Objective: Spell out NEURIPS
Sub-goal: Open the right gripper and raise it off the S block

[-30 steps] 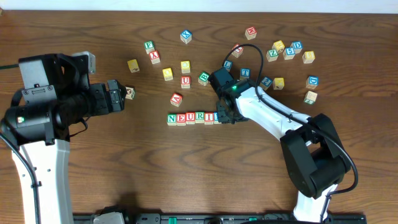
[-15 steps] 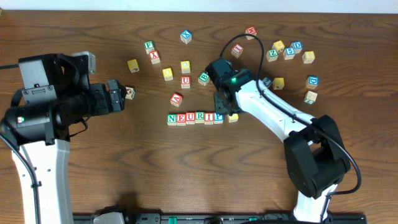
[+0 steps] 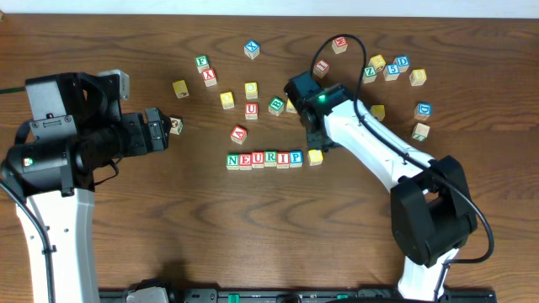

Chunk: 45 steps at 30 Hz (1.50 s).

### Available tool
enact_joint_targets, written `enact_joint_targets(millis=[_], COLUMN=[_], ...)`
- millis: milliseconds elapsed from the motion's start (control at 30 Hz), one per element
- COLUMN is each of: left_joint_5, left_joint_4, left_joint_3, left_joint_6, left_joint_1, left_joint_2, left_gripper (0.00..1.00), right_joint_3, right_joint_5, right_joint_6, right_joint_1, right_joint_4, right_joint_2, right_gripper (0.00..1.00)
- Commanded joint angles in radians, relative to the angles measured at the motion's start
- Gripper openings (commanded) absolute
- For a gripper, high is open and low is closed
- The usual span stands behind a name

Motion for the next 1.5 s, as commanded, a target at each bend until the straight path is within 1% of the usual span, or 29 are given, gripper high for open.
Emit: enact_joint_targets(millis=[0, 33, 67, 167, 333, 433, 633, 1467], left_joint_5=[0.007, 0.007, 0.007, 0.007, 0.007, 0.007, 0.007, 0.007], left_joint_4=[-0.002, -0.002, -0.002, -0.003, -0.002, -0.002, -0.002, -0.002], left_joint_3=[0.016, 0.016, 0.016, 0.016, 0.016, 0.016, 0.016, 0.016], left_joint_6=[0.010, 0.010, 0.010, 0.010, 0.010, 0.010, 0.010, 0.010], left_joint_1=[0.004, 0.004, 0.004, 0.004, 0.004, 0.004, 0.004, 0.004], left_joint_2=[-0.005, -0.005, -0.005, -0.005, -0.005, -0.005, -0.005, -0.005], left_gripper=[0.95, 0.95, 0.95, 0.95, 0.95, 0.95, 0.95, 0.95], right_joint_3=[-0.024, -0.029, -0.043, -0.060, -0.114, -0.143, -0.176, -0.178], right_joint_5=[0.034, 0.033, 0.024, 0.003, -0.085, -0.136, -0.145, -0.266], right_joint_6=[0.018, 0.018, 0.018, 0.018, 0.018, 0.018, 0.018, 0.018], right_joint_1=[-0.015, -0.016, -0.021, -0.024, -0.025, -0.026, -0.027, -0.021], right_joint_4=[0.008, 0.011, 0.017, 0.031, 0.138, 0.175, 0.184, 0.190], right_joint_2=[-0.023, -0.023, -0.023, -0.023, -0.023, -0.023, -0.023, -0.023], right_gripper=[0.13, 0.12, 0.09, 0.06, 0.01, 0.01, 0.01, 0.01])
